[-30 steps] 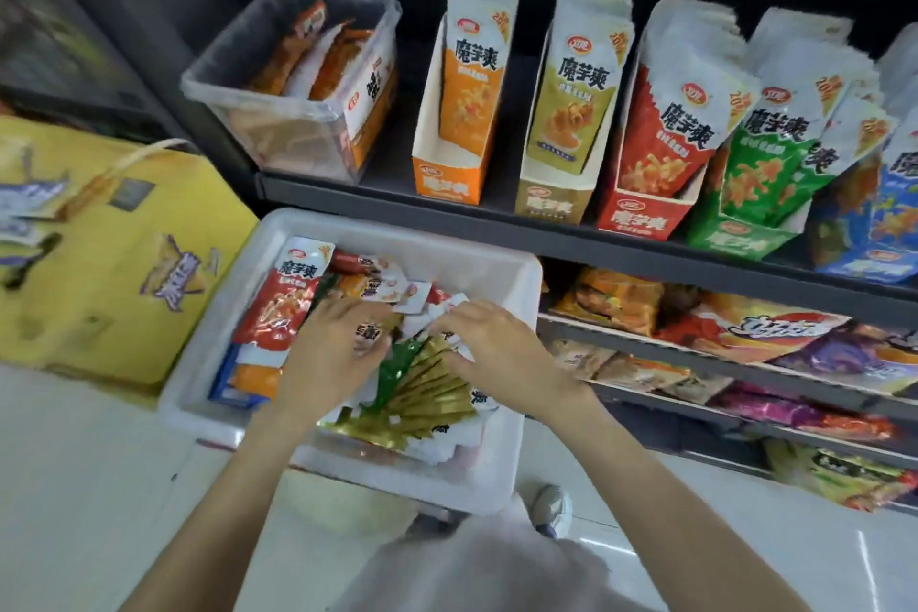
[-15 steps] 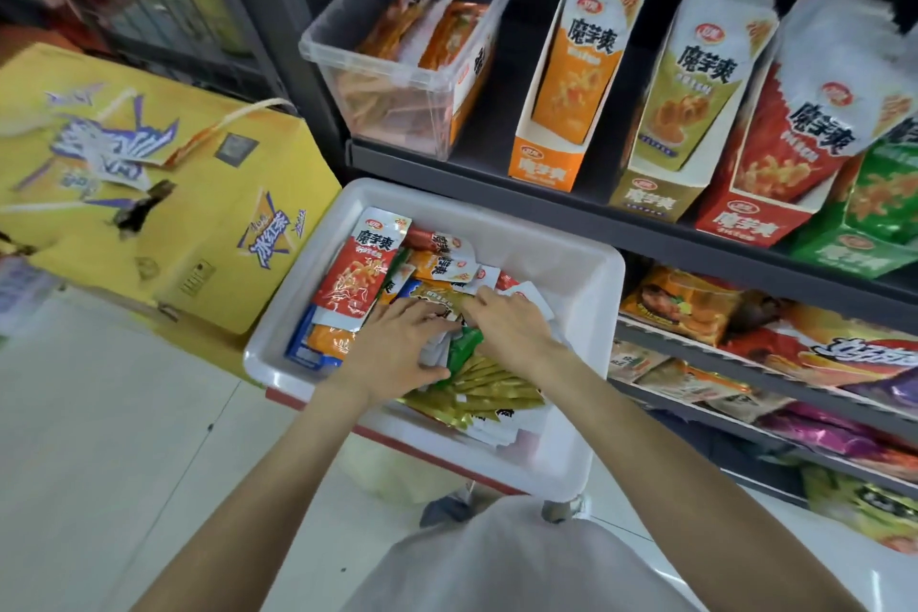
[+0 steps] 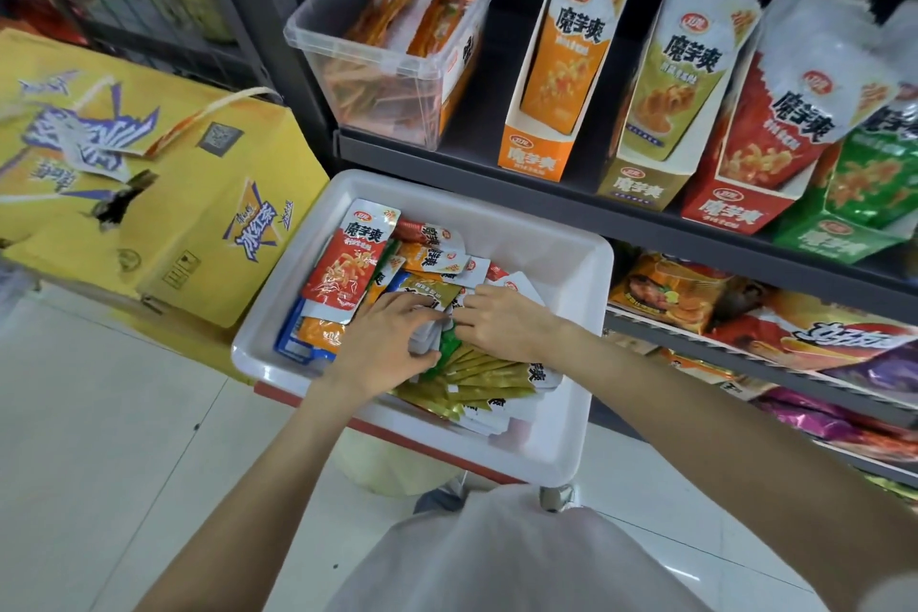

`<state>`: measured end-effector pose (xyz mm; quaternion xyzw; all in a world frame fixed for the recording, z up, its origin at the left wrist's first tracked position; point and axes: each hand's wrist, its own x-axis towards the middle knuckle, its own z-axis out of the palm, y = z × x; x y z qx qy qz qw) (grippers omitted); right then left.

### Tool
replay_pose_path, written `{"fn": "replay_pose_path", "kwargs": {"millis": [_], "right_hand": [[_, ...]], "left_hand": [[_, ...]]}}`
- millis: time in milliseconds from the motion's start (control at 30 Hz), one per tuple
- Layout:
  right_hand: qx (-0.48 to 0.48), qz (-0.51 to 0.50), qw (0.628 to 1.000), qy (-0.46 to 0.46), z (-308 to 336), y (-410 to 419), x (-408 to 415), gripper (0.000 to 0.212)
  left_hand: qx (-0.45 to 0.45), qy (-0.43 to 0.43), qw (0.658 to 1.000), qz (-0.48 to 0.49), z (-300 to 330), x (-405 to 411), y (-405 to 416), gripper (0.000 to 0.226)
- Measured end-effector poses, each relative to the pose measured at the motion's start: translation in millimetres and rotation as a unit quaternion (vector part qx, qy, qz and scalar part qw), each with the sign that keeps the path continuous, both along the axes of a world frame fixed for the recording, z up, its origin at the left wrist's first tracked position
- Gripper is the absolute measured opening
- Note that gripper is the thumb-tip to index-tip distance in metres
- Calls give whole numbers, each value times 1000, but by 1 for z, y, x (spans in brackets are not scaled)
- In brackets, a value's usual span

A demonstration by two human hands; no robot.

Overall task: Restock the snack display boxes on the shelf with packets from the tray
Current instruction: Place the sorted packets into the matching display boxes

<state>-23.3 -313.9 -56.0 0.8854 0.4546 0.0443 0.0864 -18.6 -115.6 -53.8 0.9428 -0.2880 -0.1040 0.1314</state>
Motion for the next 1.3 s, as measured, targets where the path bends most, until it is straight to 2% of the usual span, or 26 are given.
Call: {"fn": "replay_pose_path", "kwargs": {"millis": [133, 200, 267, 333, 400, 467, 500, 533, 567, 600, 667, 700, 733, 800, 900, 967, 1033, 1067, 1133, 1200, 1300], "right_hand": [[88, -23, 996, 18, -3, 1, -3, 16], [127, -61, 989, 51, -4, -3, -1, 15], [179, -123, 973, 78, -8, -8, 2, 13], [225, -189, 950, 109, -9, -8, 3, 23], [241, -211, 939, 124, -9, -3, 5, 32], [277, -213, 928, 127, -3, 3, 5, 20], [322, -230, 909, 129, 3, 4, 4, 12], [377, -253, 881, 133, 12, 4, 2, 7], [437, -285, 841, 146, 24, 2, -1, 4], [498, -327, 785, 167, 36, -1, -4, 3], [621, -402, 635, 224, 59, -10, -11, 4], [667, -424, 565, 240, 67, -15, -15, 5], [694, -439, 514, 247, 72, -20, -19, 6], [725, -454, 448, 259, 82, -25, -27, 11], [761, -443, 394, 262, 94, -23, -36, 15], [776, -420, 388, 267, 103, -17, -39, 16], [785, -395, 396, 267, 110, -15, -42, 18], [788, -390, 399, 260, 113, -16, -42, 19], [779, -404, 431, 209, 117, -27, -41, 19], [744, -435, 484, 149, 122, -46, -39, 23], [688, -436, 560, 150, 138, -75, -35, 36]], "left_hand": [[-18, 23, 997, 76, -1, -5, -5, 63], [2, 18, 995, 100, 0, -2, -6, 60], [14, -21, 995, 94, 3, 0, -9, 42], [33, -55, 996, 62, 10, 2, -10, 26], [39, -102, 994, 26, 14, 4, -9, 30], [-19, -158, 987, 9, 22, 5, -7, 35], [-71, -189, 979, 15, 28, 5, -7, 36], [-133, -193, 971, 40, 36, 4, -9, 36], [-203, -161, 963, 79, 47, 4, -10, 36], [-285, -105, 944, 130, 63, 3, -13, 35], [-436, 11, 873, 219, 91, 3, -18, 23], [-468, 27, 849, 245, 102, 2, -20, 19], [-473, 27, 842, 259, 109, 1, -22, 19], [-453, 37, 859, 236, 115, -6, -31, 22], [-368, 84, 918, 120, 113, -21, -55, 48], [-291, 34, 954, 65, 108, -25, -73, 63], [-274, -56, 957, 77, 104, -20, -83, 54], [-287, -67, 950, 99, 104, -16, -86, 44], [-344, 11, 929, 138, 107, -8, -87, 30], [-382, 119, 905, 146, 113, 0, -90, 36], [-386, 212, 894, 87, 127, 11, -99, 47]]}}
